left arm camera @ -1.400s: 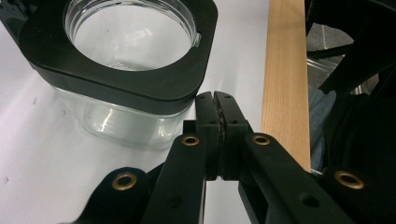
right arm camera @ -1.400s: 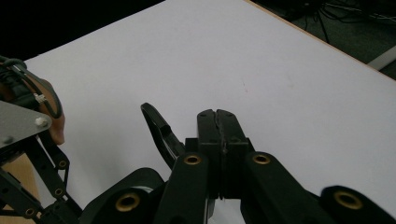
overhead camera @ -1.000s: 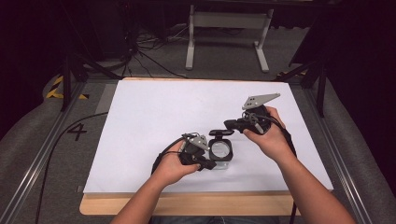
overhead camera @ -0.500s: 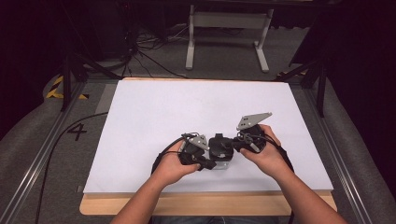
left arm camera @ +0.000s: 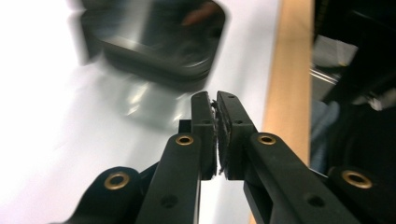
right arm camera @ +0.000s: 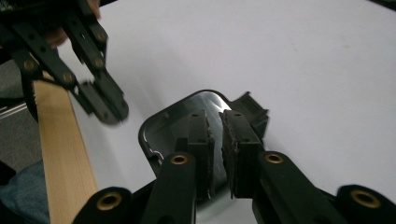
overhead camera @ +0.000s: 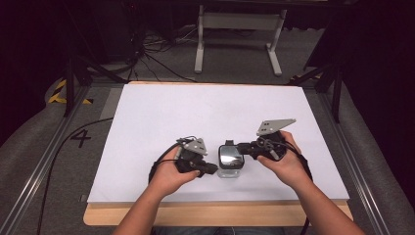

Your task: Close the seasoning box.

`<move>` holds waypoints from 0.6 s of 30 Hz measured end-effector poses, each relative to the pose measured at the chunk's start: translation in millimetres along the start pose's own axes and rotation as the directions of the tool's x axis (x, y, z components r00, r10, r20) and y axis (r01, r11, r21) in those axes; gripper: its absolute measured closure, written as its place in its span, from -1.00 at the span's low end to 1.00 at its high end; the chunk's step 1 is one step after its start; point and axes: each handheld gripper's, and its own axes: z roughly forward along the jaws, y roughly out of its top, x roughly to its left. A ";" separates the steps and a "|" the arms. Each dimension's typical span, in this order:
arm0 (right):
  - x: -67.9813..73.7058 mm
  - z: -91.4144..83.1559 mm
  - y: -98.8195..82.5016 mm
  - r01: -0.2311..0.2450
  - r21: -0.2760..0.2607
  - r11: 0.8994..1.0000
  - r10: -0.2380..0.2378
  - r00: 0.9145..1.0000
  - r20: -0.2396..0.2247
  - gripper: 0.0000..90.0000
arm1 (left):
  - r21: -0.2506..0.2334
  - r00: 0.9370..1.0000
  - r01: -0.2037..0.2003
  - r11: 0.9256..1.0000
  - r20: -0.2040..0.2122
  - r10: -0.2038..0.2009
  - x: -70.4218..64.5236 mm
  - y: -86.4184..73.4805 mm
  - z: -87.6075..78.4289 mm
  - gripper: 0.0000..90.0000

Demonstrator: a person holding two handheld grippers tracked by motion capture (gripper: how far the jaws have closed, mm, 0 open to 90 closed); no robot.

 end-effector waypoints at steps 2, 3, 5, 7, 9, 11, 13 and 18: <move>-5.8 -9.5 -5.1 -0.012 -0.017 1.000 0.013 1.000 0.024 0.70 | -0.019 0.997 0.040 0.999 -0.071 -0.042 7.0 -10.1 -13.7 0.85; -10.2 -14.3 -9.3 -0.021 -0.030 0.999 0.022 0.999 0.042 0.66 | -0.021 0.992 0.069 0.997 -0.107 -0.071 11.1 -15.7 -20.1 0.84; -20.1 -23.8 -19.8 -0.046 -0.044 0.998 0.050 0.996 0.072 0.62 | -0.056 0.979 0.126 0.990 -0.156 -0.134 19.9 -27.6 -31.3 0.82; -31.7 -31.8 -32.9 -0.088 -0.059 0.994 0.094 0.990 0.102 0.55 | -0.088 0.958 0.167 0.982 -0.220 -0.183 29.7 -41.3 -42.2 0.77; -42.8 -38.3 -46.8 -0.110 -0.059 0.992 0.118 0.980 0.160 0.52 | -0.109 0.940 0.210 0.972 -0.251 -0.231 37.8 -52.2 -49.6 0.73; -55.7 -43.9 -62.8 -0.140 -0.061 0.988 0.149 0.967 0.205 0.49 | -0.141 0.919 0.253 0.957 -0.275 -0.283 49.1 -65.3 -58.3 0.72; -66.5 -46.6 -76.8 -0.160 -0.046 0.986 0.167 0.955 0.247 0.46 | -0.163 0.906 0.274 0.948 -0.285 -0.311 53.4 -70.8 -60.1 0.72; -84.6 -45.2 -103.7 -0.221 -0.035 0.975 0.222 0.929 0.296 0.38 | -0.195 0.861 0.333 0.922 -0.335 -0.382 75.1 -95.8 -62.8 0.67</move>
